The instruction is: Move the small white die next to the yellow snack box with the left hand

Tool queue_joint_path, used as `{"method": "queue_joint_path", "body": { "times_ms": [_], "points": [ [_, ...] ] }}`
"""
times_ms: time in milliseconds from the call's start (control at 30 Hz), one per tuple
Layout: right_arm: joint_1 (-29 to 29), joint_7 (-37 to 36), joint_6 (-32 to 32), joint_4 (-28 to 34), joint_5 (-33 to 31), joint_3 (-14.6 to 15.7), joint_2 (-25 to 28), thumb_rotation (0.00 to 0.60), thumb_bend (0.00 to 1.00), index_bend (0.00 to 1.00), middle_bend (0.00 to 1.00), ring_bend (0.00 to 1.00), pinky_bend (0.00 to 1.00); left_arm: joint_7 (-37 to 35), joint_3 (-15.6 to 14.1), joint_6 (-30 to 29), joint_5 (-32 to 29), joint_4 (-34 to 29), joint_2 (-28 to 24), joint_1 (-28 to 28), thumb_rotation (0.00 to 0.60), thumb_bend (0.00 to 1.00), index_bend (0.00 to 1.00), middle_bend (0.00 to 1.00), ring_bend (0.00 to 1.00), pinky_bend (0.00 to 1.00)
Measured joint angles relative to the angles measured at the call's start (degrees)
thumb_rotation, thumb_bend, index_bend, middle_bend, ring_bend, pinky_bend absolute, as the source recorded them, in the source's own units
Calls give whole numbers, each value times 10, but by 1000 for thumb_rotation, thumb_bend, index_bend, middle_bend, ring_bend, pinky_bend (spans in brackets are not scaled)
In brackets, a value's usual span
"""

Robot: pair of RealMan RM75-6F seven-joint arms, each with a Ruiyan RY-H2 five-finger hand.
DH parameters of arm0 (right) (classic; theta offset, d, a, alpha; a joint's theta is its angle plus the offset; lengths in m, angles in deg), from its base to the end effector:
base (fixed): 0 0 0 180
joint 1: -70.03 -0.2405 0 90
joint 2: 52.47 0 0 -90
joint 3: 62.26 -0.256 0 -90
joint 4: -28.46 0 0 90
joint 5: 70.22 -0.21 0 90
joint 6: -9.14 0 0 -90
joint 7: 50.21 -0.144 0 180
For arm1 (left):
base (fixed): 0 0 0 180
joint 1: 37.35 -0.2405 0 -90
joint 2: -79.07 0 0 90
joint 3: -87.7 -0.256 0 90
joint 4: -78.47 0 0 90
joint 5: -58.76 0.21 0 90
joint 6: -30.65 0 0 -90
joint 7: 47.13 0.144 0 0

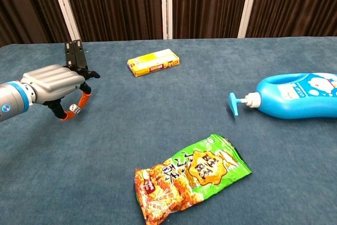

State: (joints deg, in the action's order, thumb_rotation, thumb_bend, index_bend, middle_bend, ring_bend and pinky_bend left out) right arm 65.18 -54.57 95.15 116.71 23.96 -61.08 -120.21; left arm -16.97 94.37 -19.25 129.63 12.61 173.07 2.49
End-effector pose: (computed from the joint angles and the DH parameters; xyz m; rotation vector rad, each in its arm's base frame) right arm -0.3051 -0.1651 0.1295 1.5172 -0.9433 0.9931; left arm -0.2172 0.3554 -0.0353 -1.9794 -0.5769 -0.5532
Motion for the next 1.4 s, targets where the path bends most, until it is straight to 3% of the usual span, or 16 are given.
{"method": "queue_joint_path", "body": {
  "times_ms": [333, 400, 567, 667, 967, 1400],
  "points": [
    [1, 7, 2, 3, 6, 3, -1, 600, 80, 0, 0, 0, 0, -4, 7, -74, 48, -94, -24, 1, 600, 508, 525, 0, 0, 0],
    [2, 5, 5, 5, 6, 2, 1, 600, 80, 0, 0, 0, 0, 3, 10, -95, 63, -112, -25, 3, 600, 498, 473, 0, 0, 0],
    [4, 1, 11, 8, 8, 1, 5, 600, 80, 0, 0, 0, 0, 35, 18, -134, 88, -162, -29, 7, 600, 457, 175, 0, 0, 0],
    [5, 0, 12, 9, 8, 2, 7, 600, 80, 0, 0, 0, 0, 50, 22, -149, 92, -189, -37, 5, 600, 438, 110, 0, 0, 0],
    [6, 1, 11, 7, 2, -1, 7, 600, 80, 0, 0, 0, 0, 24, 8, -212, 100, -224, -79, -43, 600, 430, 108, 0, 0, 0],
    [6, 20, 12, 0, 3, -4, -1, 600, 80, 0, 0, 0, 0, -53, -78, -397, 158, -235, -135, -207, 600, 394, 64, 0, 0, 0]
  ]
}}
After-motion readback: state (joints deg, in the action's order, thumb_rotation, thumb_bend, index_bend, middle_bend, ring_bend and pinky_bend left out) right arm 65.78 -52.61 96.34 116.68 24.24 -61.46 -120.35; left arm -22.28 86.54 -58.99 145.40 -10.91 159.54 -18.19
